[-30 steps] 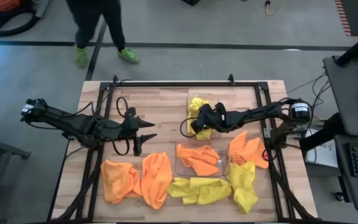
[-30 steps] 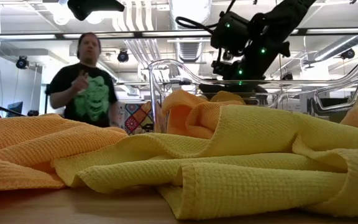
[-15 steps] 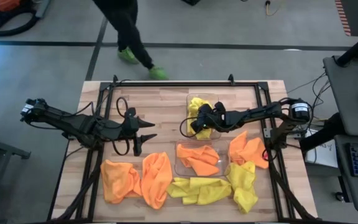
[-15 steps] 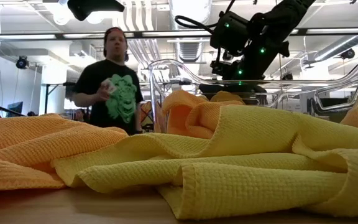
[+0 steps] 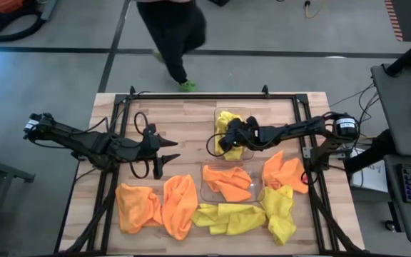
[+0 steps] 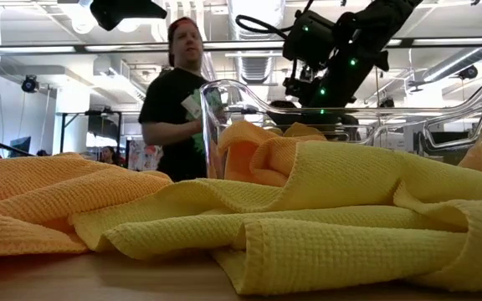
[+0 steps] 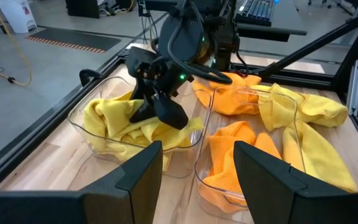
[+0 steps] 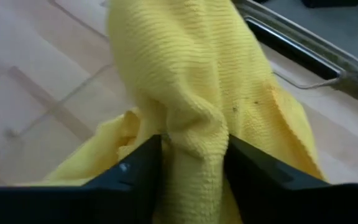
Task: Sort microfiber towel by color & place in baskets
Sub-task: Put the yellow towel into the top transparent bin, then put the orange towel into the bottom transparent bin
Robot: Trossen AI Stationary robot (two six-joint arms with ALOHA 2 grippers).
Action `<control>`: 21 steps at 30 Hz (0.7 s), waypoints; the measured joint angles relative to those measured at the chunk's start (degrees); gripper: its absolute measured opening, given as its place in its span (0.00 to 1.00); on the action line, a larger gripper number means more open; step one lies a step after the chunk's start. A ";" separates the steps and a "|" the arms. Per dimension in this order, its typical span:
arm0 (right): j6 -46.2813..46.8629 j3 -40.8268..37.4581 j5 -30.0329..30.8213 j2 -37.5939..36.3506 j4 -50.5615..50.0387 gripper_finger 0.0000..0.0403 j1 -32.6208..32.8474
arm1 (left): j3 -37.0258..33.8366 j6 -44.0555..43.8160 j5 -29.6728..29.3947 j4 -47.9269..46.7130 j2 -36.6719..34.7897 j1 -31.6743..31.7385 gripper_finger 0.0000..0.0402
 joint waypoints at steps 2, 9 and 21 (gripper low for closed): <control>0.09 1.21 -1.55 -0.13 -1.29 0.47 0.00 | 0.00 -0.41 0.02 -0.40 -0.01 0.00 0.45; 1.24 7.90 -4.56 -0.22 -13.03 0.60 0.15 | -0.02 -4.33 0.10 -2.85 0.00 -0.05 0.45; 0.92 18.18 -4.55 -0.26 -29.04 0.70 1.52 | -0.09 -14.89 4.46 -12.16 0.96 -0.78 0.45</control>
